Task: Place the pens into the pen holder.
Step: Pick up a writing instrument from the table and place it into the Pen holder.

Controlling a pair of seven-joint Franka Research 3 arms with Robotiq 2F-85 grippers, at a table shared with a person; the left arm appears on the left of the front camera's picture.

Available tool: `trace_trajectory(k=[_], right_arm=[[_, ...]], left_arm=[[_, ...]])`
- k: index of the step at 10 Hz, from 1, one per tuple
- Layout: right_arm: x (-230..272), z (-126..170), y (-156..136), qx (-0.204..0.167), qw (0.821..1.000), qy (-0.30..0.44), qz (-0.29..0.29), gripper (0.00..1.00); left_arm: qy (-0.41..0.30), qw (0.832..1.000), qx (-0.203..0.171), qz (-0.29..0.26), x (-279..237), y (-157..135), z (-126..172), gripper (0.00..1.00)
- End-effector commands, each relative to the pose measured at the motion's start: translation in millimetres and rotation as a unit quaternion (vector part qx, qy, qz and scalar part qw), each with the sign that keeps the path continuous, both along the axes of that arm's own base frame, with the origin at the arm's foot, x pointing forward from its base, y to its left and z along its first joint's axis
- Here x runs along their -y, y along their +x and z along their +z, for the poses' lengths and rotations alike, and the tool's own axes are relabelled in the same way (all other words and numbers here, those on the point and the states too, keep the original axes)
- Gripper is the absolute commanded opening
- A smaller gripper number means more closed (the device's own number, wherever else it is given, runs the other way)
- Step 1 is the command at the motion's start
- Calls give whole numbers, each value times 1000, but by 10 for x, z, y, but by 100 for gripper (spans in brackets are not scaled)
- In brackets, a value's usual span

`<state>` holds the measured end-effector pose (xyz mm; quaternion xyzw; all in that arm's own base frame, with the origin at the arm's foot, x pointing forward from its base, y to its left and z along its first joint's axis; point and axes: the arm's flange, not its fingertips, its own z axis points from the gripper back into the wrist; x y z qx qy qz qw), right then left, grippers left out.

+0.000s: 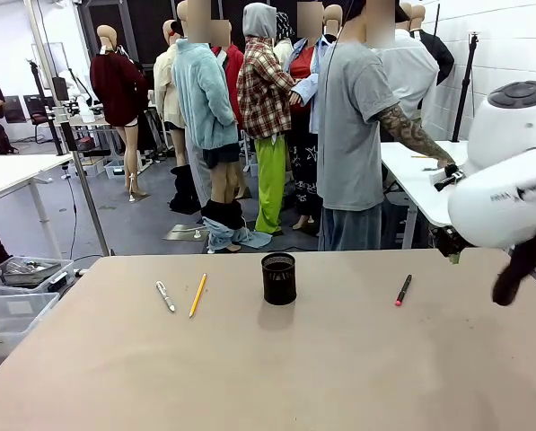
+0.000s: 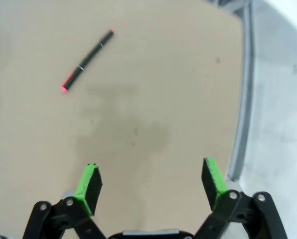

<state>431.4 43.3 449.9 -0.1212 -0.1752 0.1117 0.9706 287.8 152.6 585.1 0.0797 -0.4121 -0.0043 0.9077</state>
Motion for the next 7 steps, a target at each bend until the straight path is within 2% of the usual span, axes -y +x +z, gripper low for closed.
trace_trajectory(k=[1,2,3,4,7], right_arm=[[-83,20,562,-54,994,55,-83,100],[-141,-84,737,-76,989,69,-103,100],[-197,-201,910,-83,986,115,-84,100],[-235,-324,1077,-94,980,129,-119,100],[-442,-695,1411,-138,973,124,-140,100]], left_arm=[[-3,1000,6,5,13,26,7,100],[-3,1000,6,5,13,26,7,100],[-3,1000,6,5,13,26,7,100],[-3,1000,6,5,13,26,7,100],[-3,1000,6,5,13,26,7,100]])
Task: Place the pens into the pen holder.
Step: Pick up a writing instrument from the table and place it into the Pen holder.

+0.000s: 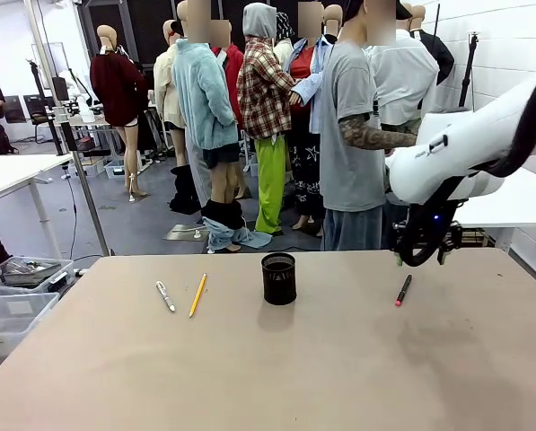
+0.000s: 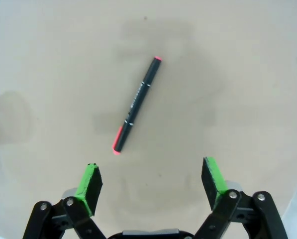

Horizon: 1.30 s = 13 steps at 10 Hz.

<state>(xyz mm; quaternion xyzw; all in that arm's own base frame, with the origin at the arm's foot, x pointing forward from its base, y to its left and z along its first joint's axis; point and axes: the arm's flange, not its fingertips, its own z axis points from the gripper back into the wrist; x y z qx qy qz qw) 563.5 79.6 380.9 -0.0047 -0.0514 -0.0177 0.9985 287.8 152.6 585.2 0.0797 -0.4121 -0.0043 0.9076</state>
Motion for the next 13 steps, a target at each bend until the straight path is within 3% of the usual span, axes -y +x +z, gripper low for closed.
trace_trajectory(k=[1,6,10,11,13], right_arm=[[-116,-115,137,-29,999,-7,-30,100],[-300,-613,336,-49,997,7,-55,100],[-282,-762,291,-50,996,6,-70,100],[-282,-802,281,-50,996,5,-69,95],[-270,-788,273,-43,996,-2,-72,55]], left_arm=[[-3,1000,6,5,14,26,6,100],[-3,1000,6,5,14,26,6,100],[-3,1000,6,5,14,26,6,100],[-3,1000,6,5,14,26,6,100],[-3,1000,6,5,14,26,6,100]])
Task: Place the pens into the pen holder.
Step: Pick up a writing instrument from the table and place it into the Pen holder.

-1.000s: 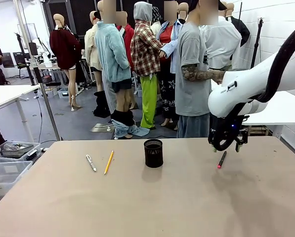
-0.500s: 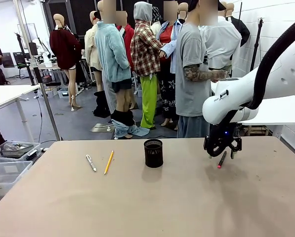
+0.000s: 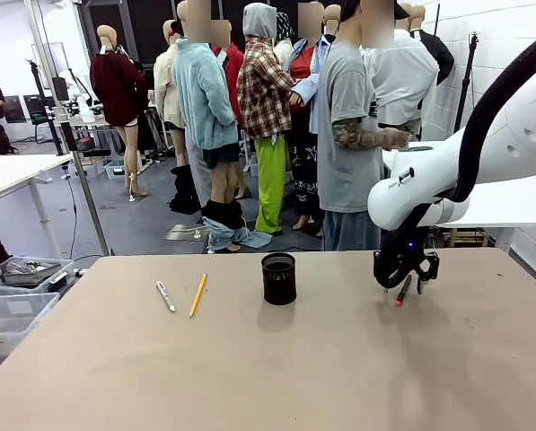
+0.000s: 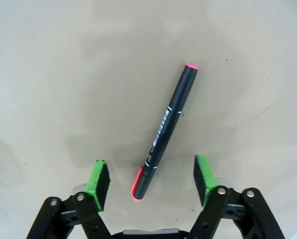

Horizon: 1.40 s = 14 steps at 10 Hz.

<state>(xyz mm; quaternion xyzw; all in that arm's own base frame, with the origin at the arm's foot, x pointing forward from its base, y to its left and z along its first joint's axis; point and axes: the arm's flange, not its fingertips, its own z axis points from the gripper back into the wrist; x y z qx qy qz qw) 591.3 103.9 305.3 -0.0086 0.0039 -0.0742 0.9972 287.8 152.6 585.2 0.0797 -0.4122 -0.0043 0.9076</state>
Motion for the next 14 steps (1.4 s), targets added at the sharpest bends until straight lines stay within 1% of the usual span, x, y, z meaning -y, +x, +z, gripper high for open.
trace_trajectory(k=[1,2,3,5,7,9,10,11,12,13,14], right_arm=[[-26,-34,0,14,1000,-8,-21,35],[-40,-51,4,14,1000,-13,-24,16],[-49,-80,7,9,1000,-17,-23,0],[-49,-133,2,-1,999,-25,-29,0],[-70,-79,-29,1,999,-35,-29,0],[-116,32,-71,10,999,-41,7,0],[-169,105,-113,26,997,-36,57,0],[-228,196,-153,65,987,-11,148,0],[-261,323,-207,111,971,18,209,0],[-303,472,-280,149,943,50,293,0],[-347,604,-335,180,907,78,373,0]], left_arm=[[-3,1000,6,5,14,26,6,100],[-3,1000,6,5,14,26,6,100],[-3,1000,6,5,14,26,6,100],[-3,1000,6,5,14,26,6,100],[-3,1000,6,5,14,26,6,100],[-3,1000,6,5,14,26,6,100],[-3,1000,6,5,14,26,6,100],[-3,1000,6,5,14,26,6,100],[-3,1000,6,5,14,26,6,100],[-3,1000,6,5,14,26,6,100],[-3,1000,6,5,14,26,6,100]])
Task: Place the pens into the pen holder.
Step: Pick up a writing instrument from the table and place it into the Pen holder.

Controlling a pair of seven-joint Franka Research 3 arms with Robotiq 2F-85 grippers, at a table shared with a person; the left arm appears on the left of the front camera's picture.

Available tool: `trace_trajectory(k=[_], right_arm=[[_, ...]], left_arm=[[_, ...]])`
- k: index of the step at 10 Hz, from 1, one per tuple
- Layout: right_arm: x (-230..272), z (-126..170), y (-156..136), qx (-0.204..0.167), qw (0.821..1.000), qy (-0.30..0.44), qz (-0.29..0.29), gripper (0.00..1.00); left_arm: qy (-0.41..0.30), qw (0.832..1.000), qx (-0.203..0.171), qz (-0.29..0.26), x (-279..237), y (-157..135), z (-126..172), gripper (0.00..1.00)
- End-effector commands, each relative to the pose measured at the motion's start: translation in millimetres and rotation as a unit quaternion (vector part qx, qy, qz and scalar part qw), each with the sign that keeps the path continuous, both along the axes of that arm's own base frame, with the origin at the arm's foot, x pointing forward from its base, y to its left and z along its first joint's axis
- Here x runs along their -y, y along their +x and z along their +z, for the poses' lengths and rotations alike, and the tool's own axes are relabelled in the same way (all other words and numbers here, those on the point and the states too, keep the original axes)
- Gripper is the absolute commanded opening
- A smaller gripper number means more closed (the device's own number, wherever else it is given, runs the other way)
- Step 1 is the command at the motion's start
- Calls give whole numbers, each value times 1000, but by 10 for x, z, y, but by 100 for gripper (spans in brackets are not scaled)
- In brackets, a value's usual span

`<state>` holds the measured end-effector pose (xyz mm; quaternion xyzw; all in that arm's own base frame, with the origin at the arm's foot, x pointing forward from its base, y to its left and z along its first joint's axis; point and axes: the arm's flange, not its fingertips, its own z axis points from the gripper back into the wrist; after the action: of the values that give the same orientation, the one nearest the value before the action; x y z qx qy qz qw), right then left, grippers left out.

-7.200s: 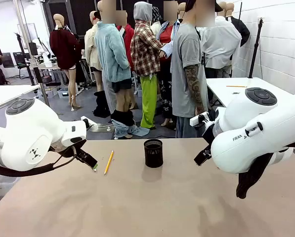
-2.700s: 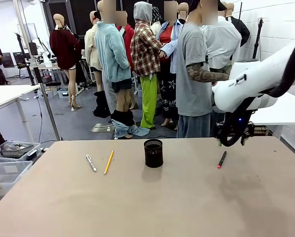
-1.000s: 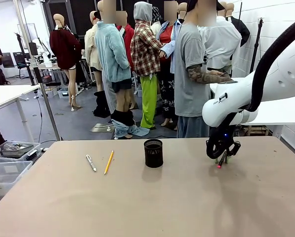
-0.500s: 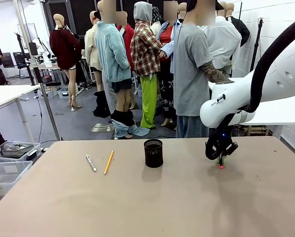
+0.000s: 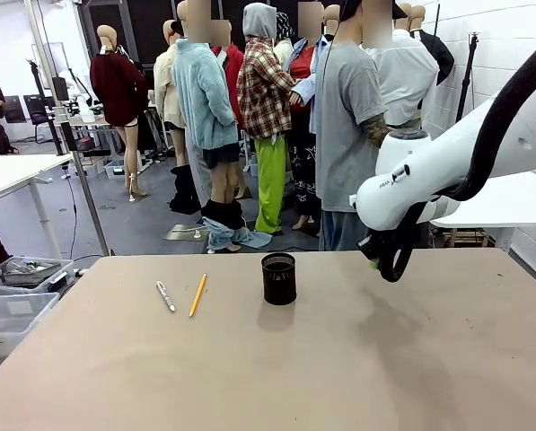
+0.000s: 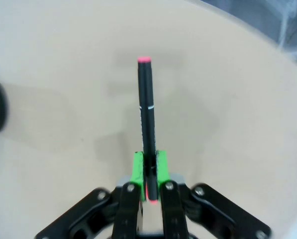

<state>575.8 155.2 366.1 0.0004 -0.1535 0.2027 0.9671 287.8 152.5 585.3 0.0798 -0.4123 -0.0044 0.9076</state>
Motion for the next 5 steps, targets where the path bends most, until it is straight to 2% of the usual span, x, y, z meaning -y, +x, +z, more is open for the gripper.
trace_trajectory(k=[1,2,3,5], right_arm=[[114,103,-198,32,974,97,204,0],[63,181,-203,52,953,127,270,0],[3,264,-216,80,920,161,348,0],[-97,401,-237,116,861,211,447,0]], left_arm=[[-3,1000,6,5,13,26,6,100],[-3,1000,6,5,13,26,6,100],[-3,1000,6,5,13,26,6,100],[-3,1000,6,5,13,26,6,100]])
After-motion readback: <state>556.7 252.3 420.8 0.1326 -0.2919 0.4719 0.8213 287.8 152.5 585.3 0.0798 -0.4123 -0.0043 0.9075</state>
